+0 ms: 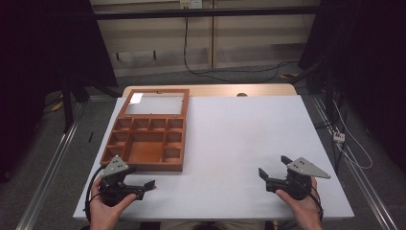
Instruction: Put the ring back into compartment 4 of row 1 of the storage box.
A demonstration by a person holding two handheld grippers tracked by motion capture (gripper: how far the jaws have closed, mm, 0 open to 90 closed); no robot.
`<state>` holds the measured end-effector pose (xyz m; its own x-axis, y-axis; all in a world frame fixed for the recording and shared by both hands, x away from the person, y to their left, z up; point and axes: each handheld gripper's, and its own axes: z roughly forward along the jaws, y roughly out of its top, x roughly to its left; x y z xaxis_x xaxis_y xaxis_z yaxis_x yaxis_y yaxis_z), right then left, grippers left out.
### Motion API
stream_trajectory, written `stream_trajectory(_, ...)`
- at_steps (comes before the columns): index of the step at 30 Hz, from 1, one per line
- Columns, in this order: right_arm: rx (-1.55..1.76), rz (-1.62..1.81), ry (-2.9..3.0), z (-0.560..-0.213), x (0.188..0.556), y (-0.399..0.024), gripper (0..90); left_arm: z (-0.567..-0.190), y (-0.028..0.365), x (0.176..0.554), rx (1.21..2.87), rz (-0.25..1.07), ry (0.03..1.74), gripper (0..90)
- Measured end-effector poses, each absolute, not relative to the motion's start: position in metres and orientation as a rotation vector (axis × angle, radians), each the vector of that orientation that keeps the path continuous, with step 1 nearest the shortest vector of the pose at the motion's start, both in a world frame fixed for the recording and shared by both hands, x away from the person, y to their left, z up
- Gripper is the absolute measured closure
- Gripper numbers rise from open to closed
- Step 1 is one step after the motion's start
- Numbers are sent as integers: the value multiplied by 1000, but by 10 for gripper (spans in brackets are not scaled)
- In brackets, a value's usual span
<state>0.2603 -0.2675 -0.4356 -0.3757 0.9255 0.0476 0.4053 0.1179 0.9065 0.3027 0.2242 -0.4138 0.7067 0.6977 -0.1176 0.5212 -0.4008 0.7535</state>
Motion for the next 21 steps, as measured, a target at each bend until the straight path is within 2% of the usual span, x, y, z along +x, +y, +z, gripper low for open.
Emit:
stream_trajectory(3,1287,1227,1853,-436,261,-268,80,-415,221,302,2129,257,922,145)
stream_trajectory(4,1287,1227,1859,-436,261,-267,80,-416,219,302,2153,244,910,187)
stream_trajectory(7,1287,1228,1860,-436,261,-267,80,-417,219,302,2170,225,913,227)
stream_trajectory(10,1289,1230,1864,-436,261,-267,81,-420,218,303,2190,224,911,340)
stream_trajectory(13,1289,1230,1869,-436,261,-267,80,-423,217,303,2212,218,905,369)
stream_trajectory(14,1290,1231,1873,-437,261,-266,81,-423,216,303,2227,219,889,442)
stream_trajectory(21,1290,1230,1882,-437,261,-266,83,-428,211,306,2262,188,852,513)
